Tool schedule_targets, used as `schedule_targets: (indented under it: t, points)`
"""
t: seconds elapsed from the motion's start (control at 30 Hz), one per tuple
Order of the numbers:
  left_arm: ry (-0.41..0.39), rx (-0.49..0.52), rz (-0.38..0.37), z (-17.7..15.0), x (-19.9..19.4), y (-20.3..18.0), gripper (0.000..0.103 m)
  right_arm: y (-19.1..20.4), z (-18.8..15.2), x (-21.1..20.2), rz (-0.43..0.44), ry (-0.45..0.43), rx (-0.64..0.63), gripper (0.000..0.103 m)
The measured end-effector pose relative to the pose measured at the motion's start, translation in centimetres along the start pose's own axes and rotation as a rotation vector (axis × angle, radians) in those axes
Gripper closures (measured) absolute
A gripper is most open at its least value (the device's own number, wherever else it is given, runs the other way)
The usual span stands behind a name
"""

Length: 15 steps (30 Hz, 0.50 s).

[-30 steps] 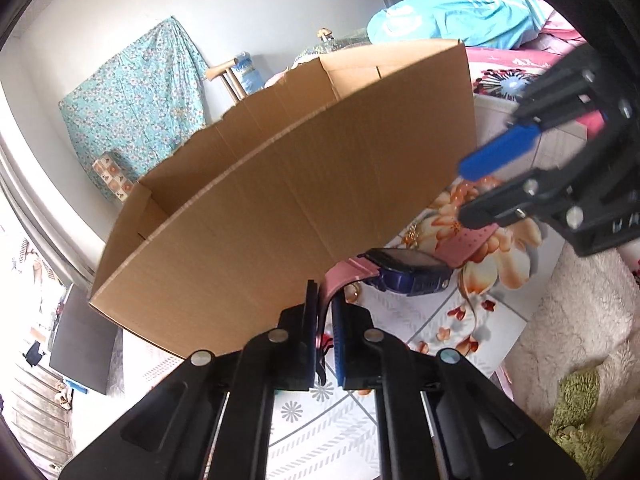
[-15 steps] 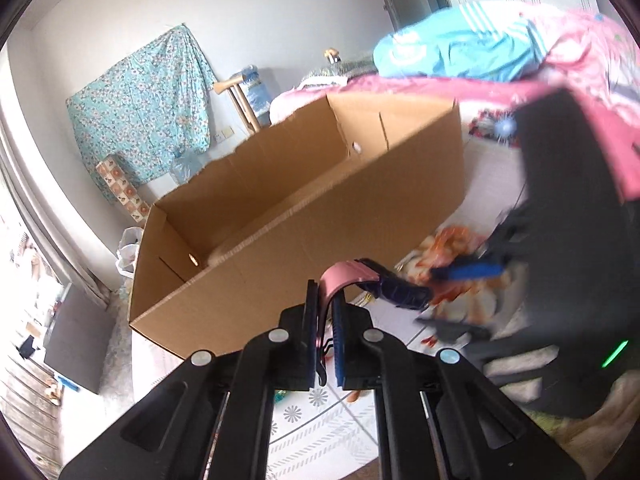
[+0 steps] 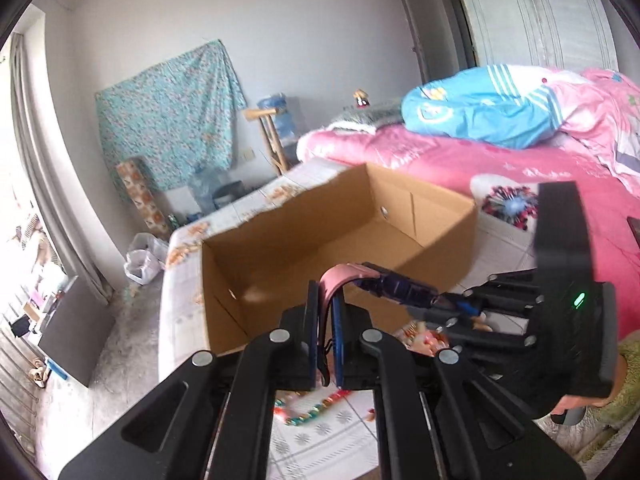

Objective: Organize jewelry
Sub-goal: 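Lift the pink smartwatch with the right gripper and carry it over the box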

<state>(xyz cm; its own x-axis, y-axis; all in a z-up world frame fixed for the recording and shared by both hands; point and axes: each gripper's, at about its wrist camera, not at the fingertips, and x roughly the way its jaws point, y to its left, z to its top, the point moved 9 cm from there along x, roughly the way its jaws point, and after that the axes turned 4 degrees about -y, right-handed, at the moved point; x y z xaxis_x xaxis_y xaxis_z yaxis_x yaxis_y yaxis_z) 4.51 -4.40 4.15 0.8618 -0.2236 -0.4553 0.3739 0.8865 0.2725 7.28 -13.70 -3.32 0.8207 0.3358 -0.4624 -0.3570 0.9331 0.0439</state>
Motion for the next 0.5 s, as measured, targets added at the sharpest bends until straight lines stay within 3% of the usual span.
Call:
schedule_targets:
  t: [0.3,0.37,0.43,0.5]
  points:
    - [-0.091,-0.051,-0.008,5.2,-0.4,4.7,0.098,0.5,7.2,-2.6,0.086,-0.109,-0.009,0.102]
    - [-0.07,-0.079,-0.037,6.1,1.0,5.9,0.098,-0.5,9.2,-2.0,0.107,-0.084,-0.019,0.102]
    - [-0.031,-0.091,-0.067,6.4,2.9,6.7,0.098,-1.4,10.3,-0.2,0.156,-0.002,-0.009,0.102]
    - [0.063,-0.12,-0.114,6.1,6.1,7.4,0.098,-2.2,10.4,2.5,0.193,0.119,-0.001,0.102]
